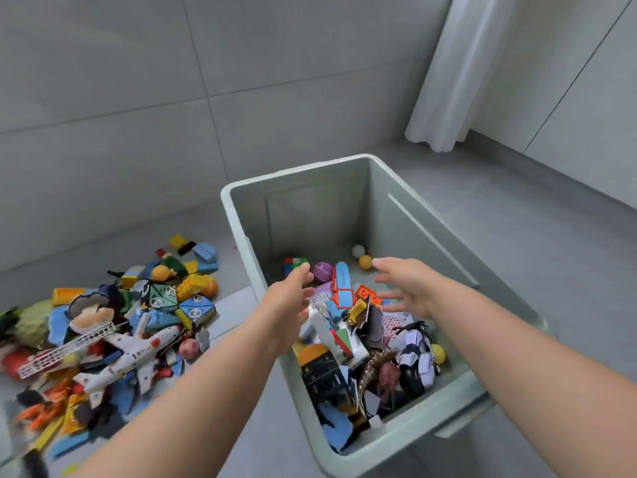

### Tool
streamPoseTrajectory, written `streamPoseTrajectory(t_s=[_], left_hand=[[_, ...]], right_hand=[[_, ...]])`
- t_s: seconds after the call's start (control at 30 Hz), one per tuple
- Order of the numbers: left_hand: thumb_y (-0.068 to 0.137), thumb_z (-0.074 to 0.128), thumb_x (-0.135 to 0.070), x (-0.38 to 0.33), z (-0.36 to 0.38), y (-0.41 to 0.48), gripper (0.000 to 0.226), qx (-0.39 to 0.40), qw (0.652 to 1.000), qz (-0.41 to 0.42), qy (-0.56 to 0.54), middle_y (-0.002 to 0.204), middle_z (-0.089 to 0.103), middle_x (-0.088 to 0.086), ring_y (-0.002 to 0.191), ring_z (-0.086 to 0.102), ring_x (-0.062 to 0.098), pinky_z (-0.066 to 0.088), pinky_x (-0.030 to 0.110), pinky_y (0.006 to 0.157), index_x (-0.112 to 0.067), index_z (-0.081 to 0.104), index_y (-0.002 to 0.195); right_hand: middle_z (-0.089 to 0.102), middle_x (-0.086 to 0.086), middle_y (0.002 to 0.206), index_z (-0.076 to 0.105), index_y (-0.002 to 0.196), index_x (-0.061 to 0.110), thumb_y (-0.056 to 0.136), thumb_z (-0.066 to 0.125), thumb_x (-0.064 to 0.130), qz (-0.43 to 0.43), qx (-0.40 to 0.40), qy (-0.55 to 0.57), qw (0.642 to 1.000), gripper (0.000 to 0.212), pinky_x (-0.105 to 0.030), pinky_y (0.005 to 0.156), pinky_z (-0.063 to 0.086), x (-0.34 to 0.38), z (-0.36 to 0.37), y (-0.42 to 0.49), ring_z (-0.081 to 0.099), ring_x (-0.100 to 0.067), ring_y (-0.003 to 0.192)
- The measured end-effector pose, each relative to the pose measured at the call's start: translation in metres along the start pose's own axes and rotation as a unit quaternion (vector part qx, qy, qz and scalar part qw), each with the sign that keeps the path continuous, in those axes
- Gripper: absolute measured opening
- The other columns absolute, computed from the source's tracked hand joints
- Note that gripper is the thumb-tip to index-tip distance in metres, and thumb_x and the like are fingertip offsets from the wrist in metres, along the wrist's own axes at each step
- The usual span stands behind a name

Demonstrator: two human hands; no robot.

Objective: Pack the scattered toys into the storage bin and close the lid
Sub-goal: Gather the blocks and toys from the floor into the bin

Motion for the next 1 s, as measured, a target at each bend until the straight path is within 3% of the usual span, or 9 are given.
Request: streamPoseTrajectory(t_s=[0.2,0.33,0.43,0.5,0.63,0.73,0.83,0.93,1.0], left_hand=[[0.094,0.049,-0.013,-0.022,-0.137,-0.052,0.018,-0.026,0.988,0.138,-0.068,0.095,0.073,0.009,0.089,0.07,0.021,0.057,0.026,0.074,-0.011,0.064,0.104],[0.088,0.061,-0.013,0.033,-0.264,-0.048,0.025,-0.168,0.979,0.102,0.059,0.115,0.065,0.01,0.095,0.063,0.018,0.05,0.029,0.084,-0.017,0.056,0.113],[0.081,0.072,-0.018,0.075,-0.341,-0.025,0.075,-0.237,0.954,0.058,0.173,0.136,0.046,0.007,0.11,0.053,0.021,0.048,0.025,0.077,-0.021,0.029,0.142],[0.073,0.079,-0.025,0.086,-0.377,-0.006,0.098,-0.275,0.915,0.06,0.29,0.148,0.034,0.007,0.129,0.041,0.027,0.044,0.037,0.097,-0.027,0.016,0.148],[0.068,0.078,-0.047,0.075,-0.402,0.037,0.115,-0.288,0.804,0.077,0.514,0.159,-0.004,-0.001,0.145,-0.002,0.031,0.013,0.049,0.117,-0.038,-0.005,0.148],[0.064,0.073,-0.061,0.072,-0.399,0.071,0.12,-0.239,0.772,0.075,0.584,0.157,-0.02,-0.005,0.143,-0.017,0.034,0.009,0.058,0.113,-0.045,-0.015,0.144],[0.063,0.069,-0.068,0.08,-0.397,0.091,0.12,-0.223,0.758,0.057,0.611,0.157,-0.016,-0.003,0.142,-0.014,0.039,0.012,0.061,0.111,-0.043,-0.015,0.145],[0.061,0.067,-0.07,0.091,-0.397,0.089,0.125,-0.269,0.729,0.043,0.628,0.151,0.011,0.004,0.136,0.012,0.038,0.02,0.06,0.108,-0.034,-0.016,0.147],[0.064,0.064,-0.071,0.104,-0.395,0.086,0.124,-0.288,0.714,0.036,0.637,0.146,0.018,0.006,0.131,0.022,0.034,0.011,0.064,0.108,-0.026,-0.015,0.148]], right_hand=[[0.059,-0.001,0.119,0.053,0.12,0.026,0.091,0.056,0.023,-0.2,0.132,-0.085,0.967,0.029,-0.031,0.093,0.048,0.069,0.119,-0.054,0.058,-0.015,0.108],[0.054,0.006,0.116,0.051,0.119,0.031,0.087,0.062,0.019,-0.261,0.215,-0.179,0.924,0.036,-0.02,0.081,0.047,0.075,0.23,-0.084,0.056,-0.011,0.106],[0.049,0.001,0.117,0.047,0.126,0.027,0.086,0.062,0.015,-0.232,0.21,-0.242,0.919,0.044,-0.013,0.063,0.041,0.054,0.303,-0.063,0.054,-0.014,0.098],[0.051,0.0,0.104,0.045,0.128,0.023,0.086,0.06,0.011,-0.17,0.199,-0.252,0.932,0.046,-0.018,0.062,0.046,0.022,0.338,-0.039,0.055,-0.016,0.087],[0.05,-0.003,0.098,0.046,0.128,0.017,0.084,0.059,0.007,-0.104,0.181,-0.281,0.937,0.046,-0.027,0.067,0.046,-0.044,0.378,0.005,0.052,-0.013,0.073],[0.046,-0.003,0.118,0.043,0.132,0.021,0.083,0.059,0.009,-0.09,0.176,-0.277,0.94,0.052,-0.026,0.072,0.043,-0.079,0.395,0.027,0.052,-0.012,0.084],[0.039,-0.004,0.134,0.037,0.134,0.029,0.082,0.06,0.013,-0.101,0.169,-0.253,0.947,0.059,-0.027,0.081,0.039,-0.097,0.407,0.036,0.048,-0.02,0.112],[0.038,0.002,0.127,0.032,0.138,0.031,0.083,0.061,0.01,-0.114,0.17,-0.211,0.956,0.066,-0.03,0.091,0.042,-0.106,0.417,0.041,0.046,-0.018,0.113],[0.04,0.001,0.133,0.029,0.14,0.026,0.084,0.059,0.004,-0.092,0.172,-0.144,0.97,0.067,-0.035,0.101,0.043,-0.11,0.422,0.042,0.045,-0.015,0.111]])
Point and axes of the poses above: each hand's wrist, its own y-axis towards the middle knuckle, its own z-axis out of the palm, x = y × z, the point moved 8 cm from there along y, towards the middle knuckle
